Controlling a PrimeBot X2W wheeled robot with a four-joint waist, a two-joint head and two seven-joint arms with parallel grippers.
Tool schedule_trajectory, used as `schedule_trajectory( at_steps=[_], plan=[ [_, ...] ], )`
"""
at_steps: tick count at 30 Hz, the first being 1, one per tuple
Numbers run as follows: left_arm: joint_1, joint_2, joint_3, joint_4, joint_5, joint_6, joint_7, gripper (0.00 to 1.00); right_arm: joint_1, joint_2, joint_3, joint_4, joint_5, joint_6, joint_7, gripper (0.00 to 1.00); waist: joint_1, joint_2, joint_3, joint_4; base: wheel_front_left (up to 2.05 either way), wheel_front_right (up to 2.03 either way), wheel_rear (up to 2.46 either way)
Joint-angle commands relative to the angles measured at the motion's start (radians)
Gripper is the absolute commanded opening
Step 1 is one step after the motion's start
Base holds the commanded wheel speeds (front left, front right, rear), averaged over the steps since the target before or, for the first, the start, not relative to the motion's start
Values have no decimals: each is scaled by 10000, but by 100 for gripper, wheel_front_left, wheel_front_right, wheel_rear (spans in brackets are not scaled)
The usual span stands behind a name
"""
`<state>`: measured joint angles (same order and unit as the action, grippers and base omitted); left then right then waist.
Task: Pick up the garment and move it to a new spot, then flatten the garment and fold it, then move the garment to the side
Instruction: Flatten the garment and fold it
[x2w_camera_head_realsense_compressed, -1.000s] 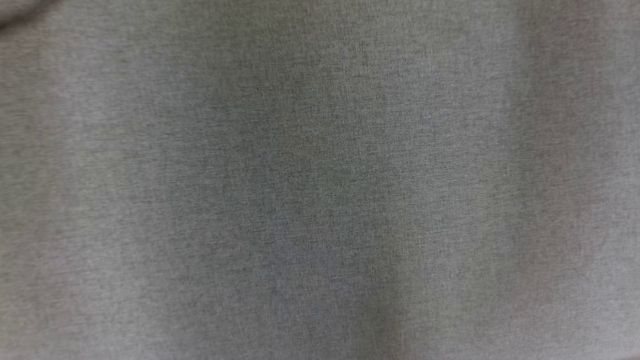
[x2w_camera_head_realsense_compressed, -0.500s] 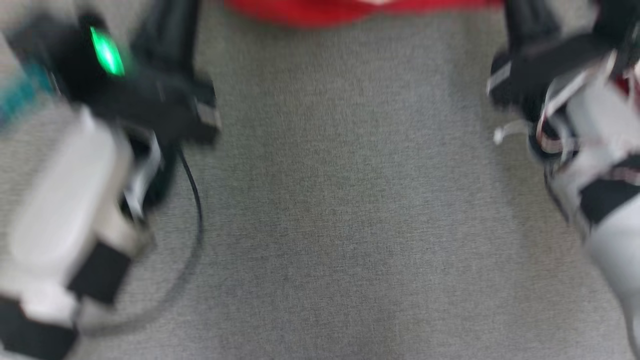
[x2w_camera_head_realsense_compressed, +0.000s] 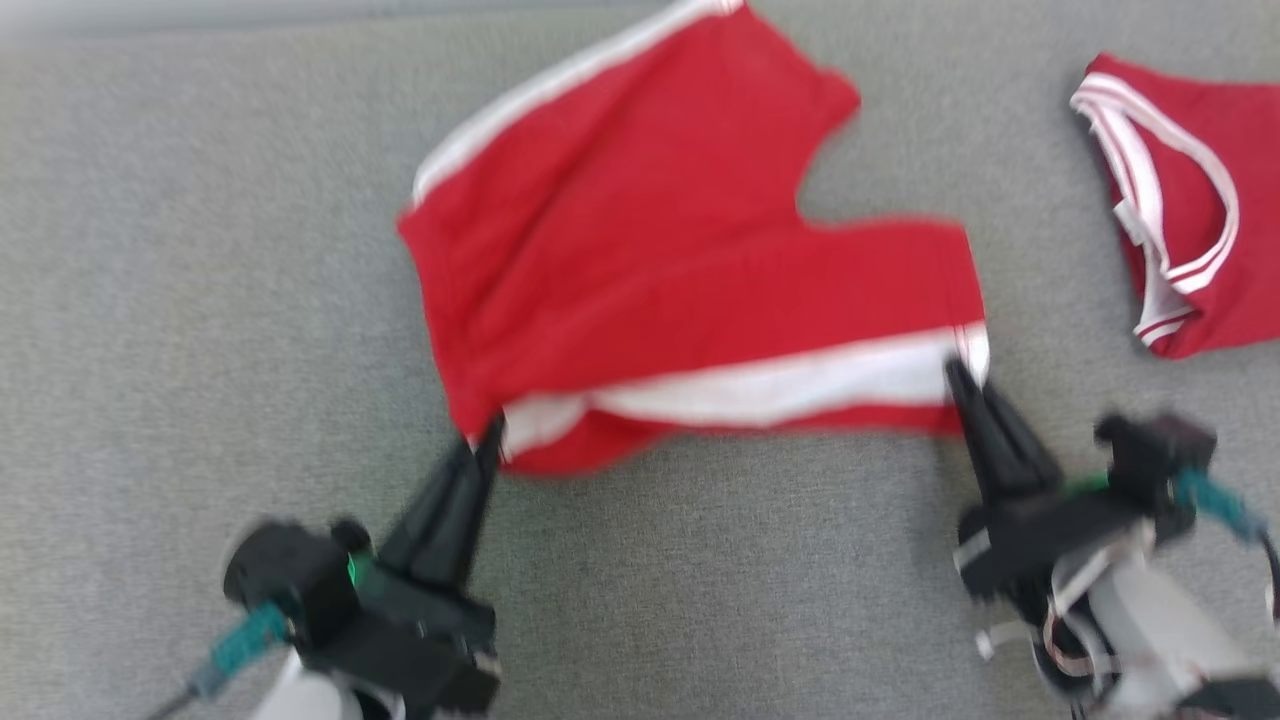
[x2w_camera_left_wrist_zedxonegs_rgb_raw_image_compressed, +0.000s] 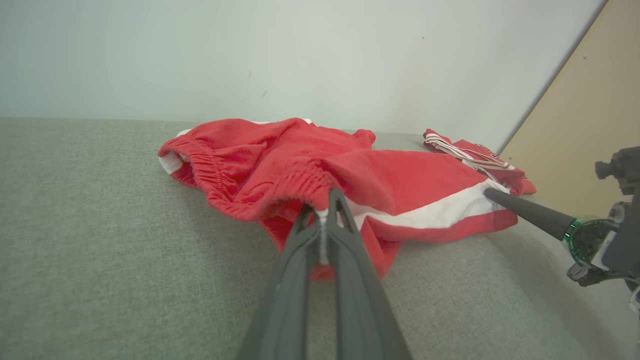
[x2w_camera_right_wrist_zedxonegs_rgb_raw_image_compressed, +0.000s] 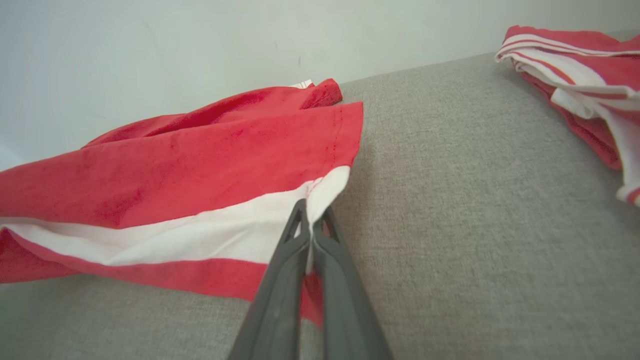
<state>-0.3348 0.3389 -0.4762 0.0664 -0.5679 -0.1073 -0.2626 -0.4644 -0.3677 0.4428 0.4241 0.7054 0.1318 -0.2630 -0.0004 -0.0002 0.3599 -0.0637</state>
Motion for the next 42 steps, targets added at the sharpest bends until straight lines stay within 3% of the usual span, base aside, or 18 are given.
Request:
schedule_trajectory(
  at_steps=[1,11,18,29,33,42],
  plan=[
    [398,-102,61,-86,144,-61,-27,0,472,-42,-143,-152,-159,-30,-11,0,4,2,-592,99,0,0,0],
    [2426,-685,342,-216,814,-242,-26,0,3762,587,-1722,-1485,-636,-30,91,0,4,2,-1477,451,0,0,0],
    [2601,-914,80,-382,928,-228,-26,0,4509,893,-2904,-2478,-1229,-30,618,0,4,2,-1751,647,0,0,0],
    [1179,-1280,-311,-137,778,-221,-27,0,2744,439,-3234,-2818,-1847,-30,1717,0,4,2,-1419,1283,0,0,0],
    [62,-1688,-261,526,442,-222,-27,0,1254,165,-2977,-2130,-1981,-30,2136,0,4,2,-1035,1555,0,0,0],
    [-1658,-2237,60,1838,295,-222,-27,0,-1520,-114,-2286,14,-2164,-30,1945,0,4,2,-117,1929,0,0,0]
  ],
)
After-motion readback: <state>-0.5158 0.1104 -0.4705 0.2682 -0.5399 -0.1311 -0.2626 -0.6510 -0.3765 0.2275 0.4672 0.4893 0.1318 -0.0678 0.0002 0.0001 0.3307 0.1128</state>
